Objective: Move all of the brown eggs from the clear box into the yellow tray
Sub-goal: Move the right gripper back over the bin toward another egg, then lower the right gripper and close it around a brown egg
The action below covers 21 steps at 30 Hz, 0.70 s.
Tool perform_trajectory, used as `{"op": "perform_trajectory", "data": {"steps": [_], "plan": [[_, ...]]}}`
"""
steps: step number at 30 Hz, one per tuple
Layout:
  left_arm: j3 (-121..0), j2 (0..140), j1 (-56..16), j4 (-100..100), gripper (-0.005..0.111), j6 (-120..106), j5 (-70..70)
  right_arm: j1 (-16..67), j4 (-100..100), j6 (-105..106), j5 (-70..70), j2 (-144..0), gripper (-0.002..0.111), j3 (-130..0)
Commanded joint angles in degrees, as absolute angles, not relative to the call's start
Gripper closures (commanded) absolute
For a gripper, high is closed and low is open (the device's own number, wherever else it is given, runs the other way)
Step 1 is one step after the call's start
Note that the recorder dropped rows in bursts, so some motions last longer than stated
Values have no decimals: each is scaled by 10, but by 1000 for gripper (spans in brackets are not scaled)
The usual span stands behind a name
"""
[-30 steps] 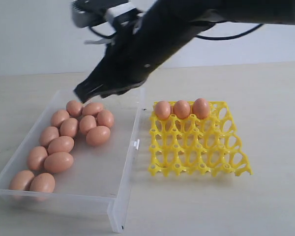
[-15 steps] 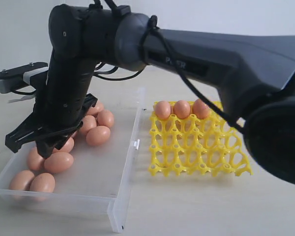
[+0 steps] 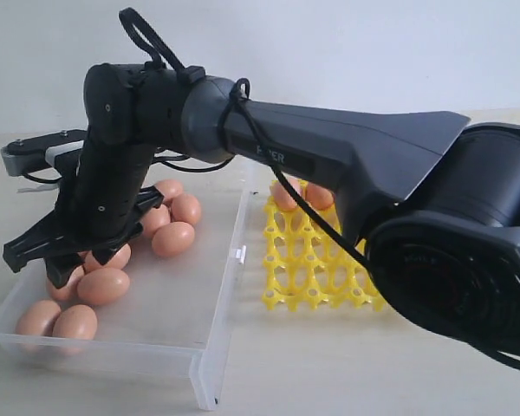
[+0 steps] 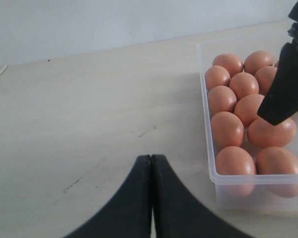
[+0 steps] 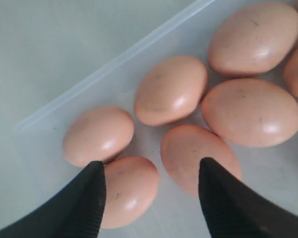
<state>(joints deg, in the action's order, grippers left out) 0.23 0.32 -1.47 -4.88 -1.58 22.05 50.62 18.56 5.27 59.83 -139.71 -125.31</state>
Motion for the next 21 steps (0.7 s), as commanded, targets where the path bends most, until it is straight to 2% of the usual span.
{"op": "perform_trajectory", "data": {"steps": [1, 14, 21], "plan": [[0, 0, -18, -46, 107, -14, 217, 510, 169, 77, 577, -1406, 54, -1257], [0, 0, -18, -46, 107, -14, 217, 526, 152, 154, 547, -1444, 54, -1257], [0, 0, -18, -46, 107, -14, 217, 526, 112, 149, 575, -1446, 54, -1256]]}}
